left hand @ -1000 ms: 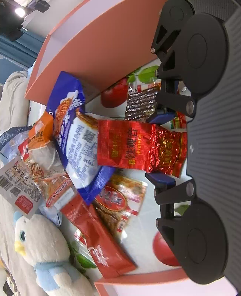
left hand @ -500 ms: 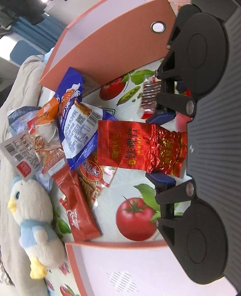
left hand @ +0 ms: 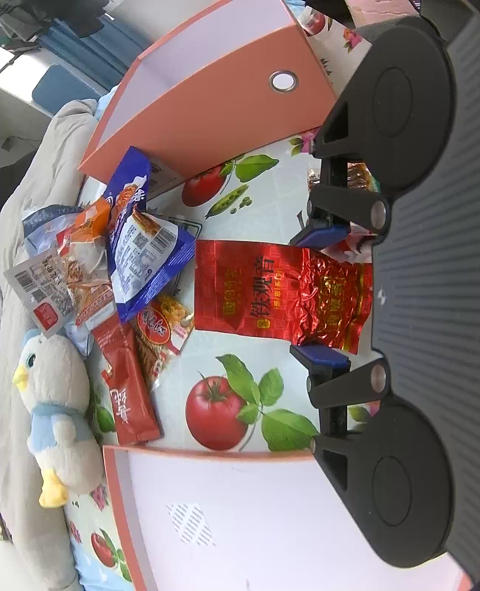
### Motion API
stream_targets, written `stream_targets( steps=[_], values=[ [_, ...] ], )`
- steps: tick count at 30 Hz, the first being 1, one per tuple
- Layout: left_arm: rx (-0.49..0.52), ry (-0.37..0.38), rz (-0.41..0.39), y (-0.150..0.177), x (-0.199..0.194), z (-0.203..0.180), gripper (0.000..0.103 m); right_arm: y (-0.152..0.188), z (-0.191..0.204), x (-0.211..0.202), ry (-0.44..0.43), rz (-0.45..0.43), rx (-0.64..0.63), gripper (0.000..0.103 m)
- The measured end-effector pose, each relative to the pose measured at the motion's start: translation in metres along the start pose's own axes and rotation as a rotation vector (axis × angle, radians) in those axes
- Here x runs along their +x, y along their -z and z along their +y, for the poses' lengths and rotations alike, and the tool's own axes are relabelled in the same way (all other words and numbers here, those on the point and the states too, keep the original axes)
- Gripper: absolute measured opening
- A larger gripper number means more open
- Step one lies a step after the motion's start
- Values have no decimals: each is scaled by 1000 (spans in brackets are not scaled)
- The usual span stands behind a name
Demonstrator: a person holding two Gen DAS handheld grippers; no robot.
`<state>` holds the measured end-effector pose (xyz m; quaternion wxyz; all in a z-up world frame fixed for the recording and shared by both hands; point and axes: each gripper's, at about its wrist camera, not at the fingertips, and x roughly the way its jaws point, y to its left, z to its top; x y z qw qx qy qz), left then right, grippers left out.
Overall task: Organize snacks
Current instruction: 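Close the left tool on the red tea packet while the right tool grasps the chocolate-stick packet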
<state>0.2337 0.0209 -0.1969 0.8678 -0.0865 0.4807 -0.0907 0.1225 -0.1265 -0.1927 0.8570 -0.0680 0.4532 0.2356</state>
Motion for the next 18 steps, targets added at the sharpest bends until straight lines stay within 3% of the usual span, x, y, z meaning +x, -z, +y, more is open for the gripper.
stream_targets(
  steps=[11, 18],
  values=[
    [-31, -7, -35, 6, -28, 19, 60, -13, -22, -18, 181, -108, 194, 77],
    [-53, -12, -38, 17, -36, 22, 60, -13, -22, -4, 244, -92, 261, 77]
  ],
)
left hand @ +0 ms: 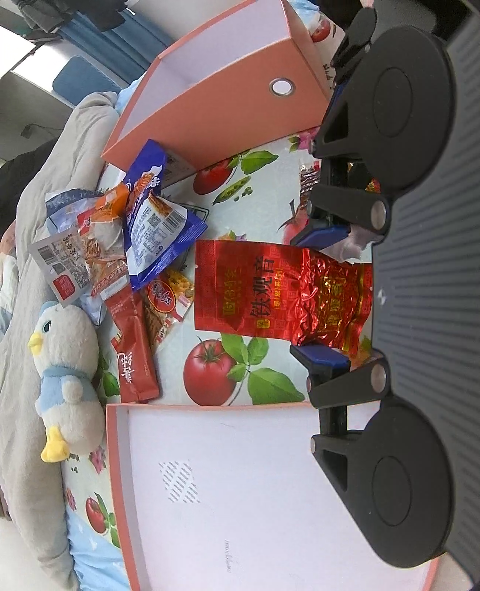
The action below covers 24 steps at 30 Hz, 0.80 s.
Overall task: Organize snacks
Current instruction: 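Close the left tool on the red tea packet while the right tool grasps the chocolate-stick packet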
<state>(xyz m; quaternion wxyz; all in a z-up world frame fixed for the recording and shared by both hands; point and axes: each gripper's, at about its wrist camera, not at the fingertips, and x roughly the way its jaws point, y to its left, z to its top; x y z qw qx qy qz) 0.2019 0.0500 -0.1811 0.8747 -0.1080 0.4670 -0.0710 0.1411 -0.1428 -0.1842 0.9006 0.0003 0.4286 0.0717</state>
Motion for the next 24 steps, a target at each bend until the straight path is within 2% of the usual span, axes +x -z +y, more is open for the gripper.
stream_targets(
  steps=[2, 4, 8, 10, 14, 17, 18, 20, 21, 22, 24],
  values=[
    [-7, -3, 2, 2, 0, 1, 60, 0, 1, 5, 26, 11, 15, 79],
    [-16, -1, 2, 3, 0, 2, 60, 0, 0, 10, 39, 28, 32, 85],
    [-28, -4, 3, 5, 0, 4, 60, -1, 1, 18, -20, 56, 40, 86],
    [-30, -6, 4, 5, 0, 4, 60, -2, 3, 21, -17, 57, 33, 89],
    [-34, -9, 15, 6, 3, 3, 60, -2, 7, 33, -13, 69, 10, 89],
    [-30, -12, 20, 8, 3, 1, 60, -2, 13, 36, 4, 54, -52, 88],
    [-30, -14, 19, 9, 3, 0, 60, -3, 11, 37, -12, 62, -42, 86],
    [-30, -18, 19, 9, 3, -1, 60, -5, 11, 35, -20, 66, -59, 76],
    [-30, -19, 19, 10, 3, -2, 60, -6, 12, 34, -34, 66, -66, 64],
    [-30, -20, 21, 10, 3, -2, 60, -6, 12, 33, -48, 69, -71, 56],
    [-34, -20, 26, 11, 3, -4, 60, -6, 15, 30, -49, 68, -87, 55]
  ],
)
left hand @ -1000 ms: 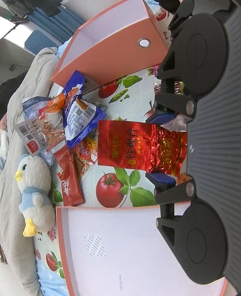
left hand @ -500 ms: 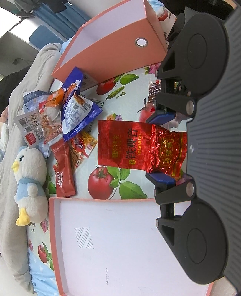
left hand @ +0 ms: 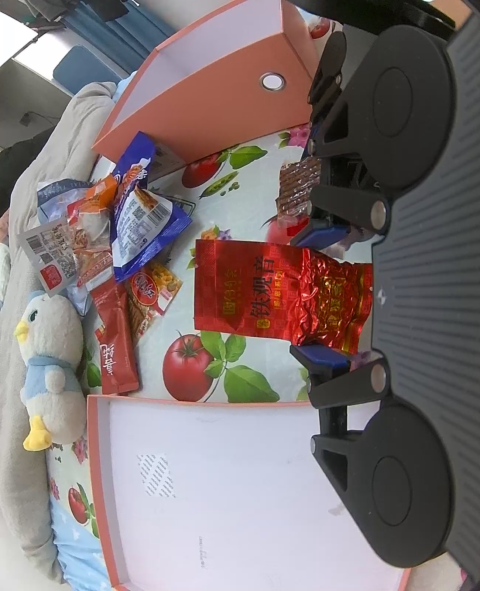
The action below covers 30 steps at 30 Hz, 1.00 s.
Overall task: Organize snacks
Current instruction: 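Close the left tool on the red tea packet while the right tool grasps the chocolate-stick packet, then lift both packets and carry them over the deep pink box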
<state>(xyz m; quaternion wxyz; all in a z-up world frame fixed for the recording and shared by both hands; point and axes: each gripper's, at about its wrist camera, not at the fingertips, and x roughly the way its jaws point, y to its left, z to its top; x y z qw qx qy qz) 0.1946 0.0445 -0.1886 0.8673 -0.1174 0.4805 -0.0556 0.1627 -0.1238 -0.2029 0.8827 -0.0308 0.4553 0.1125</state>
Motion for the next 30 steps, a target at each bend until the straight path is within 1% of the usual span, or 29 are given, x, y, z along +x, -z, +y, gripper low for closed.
stream_targets(
  steps=[6, 14, 21, 30],
  values=[
    [1, 5, -3, 2, -4, -7, 60, 4, -1, -8, -22, -10, -9, 54],
    [10, -23, -12, -4, -18, -17, 60, -5, -7, -31, -32, -45, -11, 54],
    [0, -17, -36, -13, -37, -22, 60, -22, -16, -58, -56, -88, 11, 54],
    [7, -23, -89, -39, -66, -41, 60, -52, -28, -102, -93, -186, 19, 54]
  ],
)
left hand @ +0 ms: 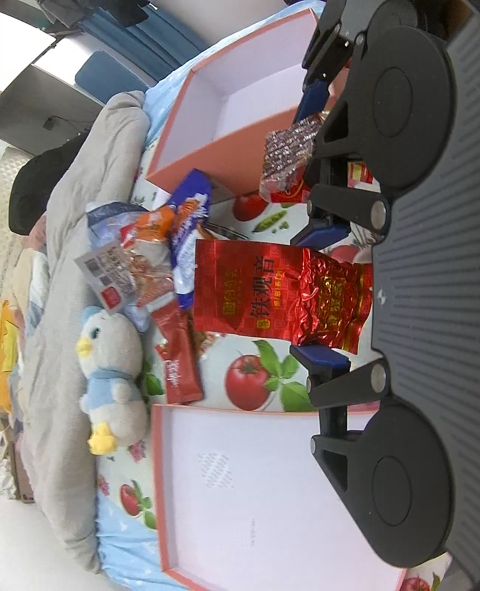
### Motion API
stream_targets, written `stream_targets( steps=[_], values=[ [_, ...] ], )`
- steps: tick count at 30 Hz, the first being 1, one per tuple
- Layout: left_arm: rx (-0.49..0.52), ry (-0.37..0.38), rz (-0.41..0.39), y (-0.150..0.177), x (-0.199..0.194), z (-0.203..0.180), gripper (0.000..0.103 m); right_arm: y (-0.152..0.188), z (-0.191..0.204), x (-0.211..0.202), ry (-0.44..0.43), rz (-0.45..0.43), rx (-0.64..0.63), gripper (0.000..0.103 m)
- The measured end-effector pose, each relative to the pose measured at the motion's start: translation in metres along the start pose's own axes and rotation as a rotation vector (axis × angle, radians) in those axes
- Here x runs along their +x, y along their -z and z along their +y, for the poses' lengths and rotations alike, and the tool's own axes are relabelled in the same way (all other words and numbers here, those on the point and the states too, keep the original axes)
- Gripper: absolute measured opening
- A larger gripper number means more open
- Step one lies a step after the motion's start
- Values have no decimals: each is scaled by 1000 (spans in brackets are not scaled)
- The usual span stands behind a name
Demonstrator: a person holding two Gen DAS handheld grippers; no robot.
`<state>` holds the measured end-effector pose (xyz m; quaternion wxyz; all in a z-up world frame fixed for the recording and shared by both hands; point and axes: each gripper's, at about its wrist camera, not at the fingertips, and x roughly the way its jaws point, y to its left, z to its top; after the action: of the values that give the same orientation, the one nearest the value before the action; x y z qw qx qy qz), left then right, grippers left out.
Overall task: Organize snacks
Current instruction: 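Lift both packets and carry them over the deep pink box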
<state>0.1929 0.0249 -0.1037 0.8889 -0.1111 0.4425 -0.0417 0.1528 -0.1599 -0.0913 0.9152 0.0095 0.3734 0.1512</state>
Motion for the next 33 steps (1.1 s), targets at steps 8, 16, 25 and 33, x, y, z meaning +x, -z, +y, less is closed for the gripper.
stream_targets(
  steps=[8, 16, 25, 33],
  values=[
    [8, -5, -65, -34, -30, -26, 60, -33, -11, -24, -3, -73, -3, 54],
    [26, 26, -110, -66, -46, -64, 60, -63, -38, -51, 16, -141, 10, 54],
    [67, 105, -126, -99, -47, -120, 60, -92, -82, -71, 67, -204, 36, 54],
    [124, 152, -112, -113, -27, -178, 60, -100, -128, -78, 123, -224, 66, 54]
  ],
)
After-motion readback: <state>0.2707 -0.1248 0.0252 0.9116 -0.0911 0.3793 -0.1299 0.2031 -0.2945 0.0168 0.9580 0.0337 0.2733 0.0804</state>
